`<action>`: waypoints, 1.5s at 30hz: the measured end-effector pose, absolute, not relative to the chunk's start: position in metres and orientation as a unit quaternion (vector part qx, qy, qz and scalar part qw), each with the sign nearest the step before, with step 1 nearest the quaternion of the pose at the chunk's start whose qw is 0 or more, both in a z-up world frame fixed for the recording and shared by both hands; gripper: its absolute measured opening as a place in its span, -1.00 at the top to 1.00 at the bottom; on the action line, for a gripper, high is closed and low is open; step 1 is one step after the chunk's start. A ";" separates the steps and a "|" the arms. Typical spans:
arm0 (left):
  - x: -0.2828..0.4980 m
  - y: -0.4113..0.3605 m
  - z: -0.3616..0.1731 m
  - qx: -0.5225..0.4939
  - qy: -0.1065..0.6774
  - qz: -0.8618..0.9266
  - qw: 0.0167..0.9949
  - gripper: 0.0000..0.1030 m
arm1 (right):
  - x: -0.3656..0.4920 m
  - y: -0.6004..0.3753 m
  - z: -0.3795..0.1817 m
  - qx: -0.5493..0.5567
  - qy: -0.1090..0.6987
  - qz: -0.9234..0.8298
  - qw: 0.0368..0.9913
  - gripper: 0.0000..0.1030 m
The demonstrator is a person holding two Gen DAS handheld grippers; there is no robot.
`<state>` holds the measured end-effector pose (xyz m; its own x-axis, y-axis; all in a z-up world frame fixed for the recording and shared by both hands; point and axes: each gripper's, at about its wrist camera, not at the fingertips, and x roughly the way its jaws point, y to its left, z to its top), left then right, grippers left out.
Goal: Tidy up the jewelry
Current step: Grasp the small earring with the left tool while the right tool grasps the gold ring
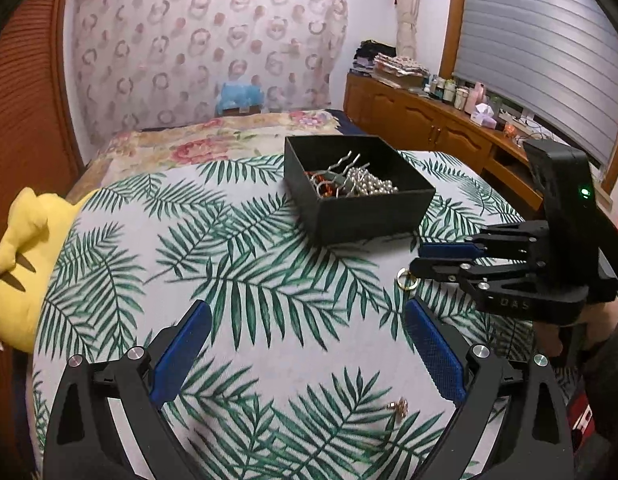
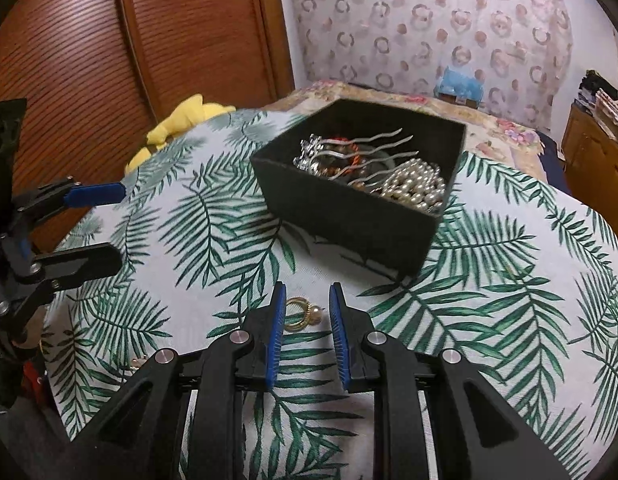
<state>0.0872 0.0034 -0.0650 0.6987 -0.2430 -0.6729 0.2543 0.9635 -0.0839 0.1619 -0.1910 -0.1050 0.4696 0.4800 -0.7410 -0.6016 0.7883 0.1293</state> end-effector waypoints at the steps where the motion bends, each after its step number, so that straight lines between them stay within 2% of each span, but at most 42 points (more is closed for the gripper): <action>1: 0.086 0.004 -0.066 0.007 0.364 -0.135 0.921 -0.81 | 0.163 -0.189 -0.107 -0.078 0.410 0.314 0.853 0.53; 4: 0.081 0.004 -0.070 0.007 0.366 -0.138 0.920 -0.81 | 0.165 -0.185 -0.114 -0.088 0.419 0.304 0.851 0.54; 7: 0.078 0.004 -0.073 0.008 0.369 -0.137 0.919 -0.81 | 0.166 -0.185 -0.115 -0.094 0.422 0.299 0.851 0.76; 21: 0.044 -0.011 -0.083 0.026 0.384 -0.164 0.908 -0.80 | 0.116 -0.217 -0.088 -0.058 0.395 0.301 0.866 0.78; 26: 0.033 -0.023 -0.093 0.038 0.398 -0.184 0.898 -0.45 | 0.094 -0.230 -0.086 -0.053 0.391 0.292 0.871 0.78; 28: 0.031 -0.029 -0.097 0.046 0.405 -0.189 0.894 -0.15 | 0.089 -0.231 -0.086 -0.059 0.390 0.289 0.872 0.78; 30: 0.031 -0.033 -0.101 0.050 0.410 -0.192 0.890 0.03 | 0.084 -0.232 -0.087 -0.062 0.389 0.289 0.872 0.78; 31: 0.031 -0.035 -0.102 0.052 0.412 -0.195 0.889 0.22 | 0.082 -0.233 -0.087 -0.061 0.389 0.289 0.872 0.78; 33: 0.032 -0.038 -0.104 0.054 0.414 -0.196 0.887 0.36 | 0.079 -0.233 -0.088 -0.058 0.388 0.291 0.873 0.78; 38: 0.034 -0.045 -0.108 0.063 0.415 -0.199 0.886 0.54 | 0.079 -0.230 -0.089 -0.054 0.385 0.295 0.873 0.78; 42: 0.035 -0.048 -0.110 0.068 0.411 -0.196 0.888 0.81 | 0.078 -0.228 -0.088 -0.059 0.382 0.295 0.874 0.78; 45: 0.034 -0.048 -0.107 0.059 0.408 -0.204 0.888 0.89 | 0.077 -0.233 -0.086 -0.057 0.380 0.294 0.875 0.78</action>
